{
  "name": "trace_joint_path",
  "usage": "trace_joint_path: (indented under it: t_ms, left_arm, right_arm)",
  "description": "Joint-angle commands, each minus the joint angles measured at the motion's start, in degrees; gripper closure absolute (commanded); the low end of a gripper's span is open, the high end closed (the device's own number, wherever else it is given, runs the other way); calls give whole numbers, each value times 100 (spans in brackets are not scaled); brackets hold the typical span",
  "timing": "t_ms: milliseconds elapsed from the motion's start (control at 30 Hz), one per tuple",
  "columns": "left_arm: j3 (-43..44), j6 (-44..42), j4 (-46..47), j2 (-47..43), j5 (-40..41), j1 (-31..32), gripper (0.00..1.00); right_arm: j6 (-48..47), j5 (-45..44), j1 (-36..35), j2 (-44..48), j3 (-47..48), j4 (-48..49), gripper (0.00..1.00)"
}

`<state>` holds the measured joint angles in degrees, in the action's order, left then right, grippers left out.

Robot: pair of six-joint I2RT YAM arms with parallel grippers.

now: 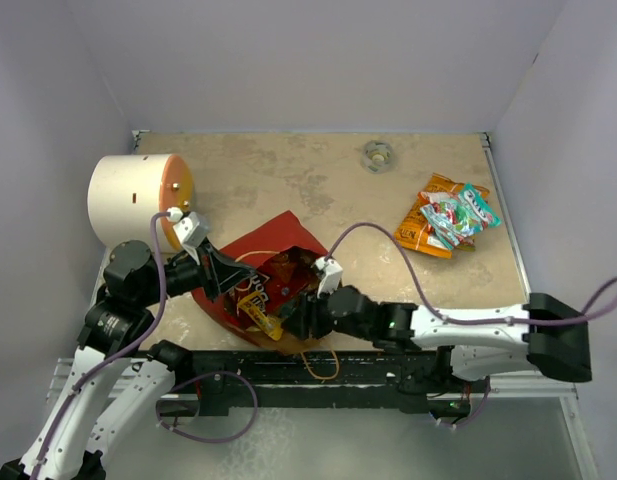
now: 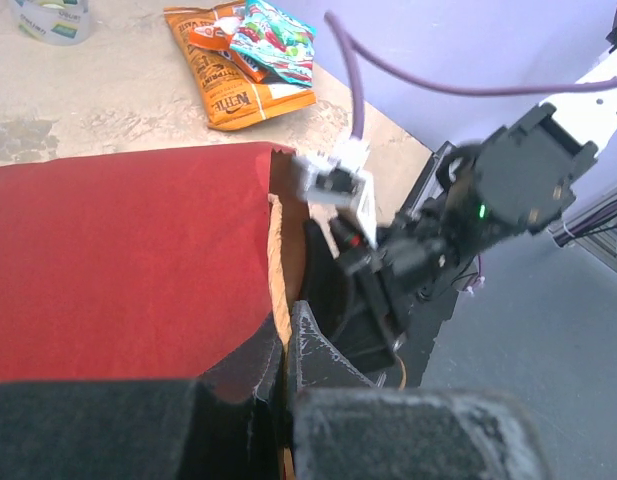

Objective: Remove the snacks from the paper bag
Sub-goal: Take out the snack from the paper bag.

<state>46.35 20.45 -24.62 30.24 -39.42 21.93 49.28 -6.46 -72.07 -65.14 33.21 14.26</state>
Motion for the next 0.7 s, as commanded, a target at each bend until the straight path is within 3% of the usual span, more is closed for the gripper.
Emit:
trace_joint_path:
  t_ms: [0,67,167,267,433,667]
  left_arm:
    - [-32,40,235,16,-54,5,100]
    - [-91,101,319,-48,31,10,100]
    - [-35,31,222,8,9,-2,100]
    - [-13,10,189,16,8,4,100]
    - [-65,58,267,-75,21,-12,100]
    - [-75,47,324,-68,-124,-34,100]
  right_arm:
    - [1143,-2782,-749,-755,379,421,47]
    - [1541,-3503,-914,-1231,506,329,47]
    - [3027,-4127,-931,-2046,1082,-777,48]
    - [3336,-4497,-982,-2703,1594,-1107,51]
    - [3717,-4654,-977,-2909,1414,-482,54]
    - [5471,-4926,-975,-3641,2073,-2289,57]
